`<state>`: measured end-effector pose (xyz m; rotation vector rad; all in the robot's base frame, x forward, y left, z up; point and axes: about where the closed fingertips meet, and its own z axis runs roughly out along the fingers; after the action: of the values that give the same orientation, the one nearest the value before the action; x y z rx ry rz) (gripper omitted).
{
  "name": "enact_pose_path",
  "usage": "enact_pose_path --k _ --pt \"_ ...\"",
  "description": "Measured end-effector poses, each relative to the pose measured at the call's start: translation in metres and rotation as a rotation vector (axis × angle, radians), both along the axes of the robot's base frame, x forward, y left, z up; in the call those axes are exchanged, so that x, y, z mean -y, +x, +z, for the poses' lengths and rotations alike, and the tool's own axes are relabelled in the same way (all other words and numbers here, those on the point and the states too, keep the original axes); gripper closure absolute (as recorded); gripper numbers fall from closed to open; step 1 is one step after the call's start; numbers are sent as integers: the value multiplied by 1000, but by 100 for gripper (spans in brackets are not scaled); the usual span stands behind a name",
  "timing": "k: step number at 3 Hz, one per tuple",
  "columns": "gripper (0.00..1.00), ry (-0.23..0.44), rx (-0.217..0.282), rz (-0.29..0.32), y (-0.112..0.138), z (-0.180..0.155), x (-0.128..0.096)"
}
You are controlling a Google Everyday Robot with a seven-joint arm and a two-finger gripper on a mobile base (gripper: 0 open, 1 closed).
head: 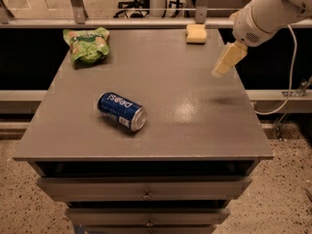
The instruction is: Move sponge near pepsi can
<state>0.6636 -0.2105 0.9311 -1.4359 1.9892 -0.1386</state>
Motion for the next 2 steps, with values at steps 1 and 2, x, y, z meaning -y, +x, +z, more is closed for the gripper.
enact_pose_path --k 1,2 --pt "0 102 59 -46 36 3 -3" --pt "0 313 180 -141 120 20 -5"
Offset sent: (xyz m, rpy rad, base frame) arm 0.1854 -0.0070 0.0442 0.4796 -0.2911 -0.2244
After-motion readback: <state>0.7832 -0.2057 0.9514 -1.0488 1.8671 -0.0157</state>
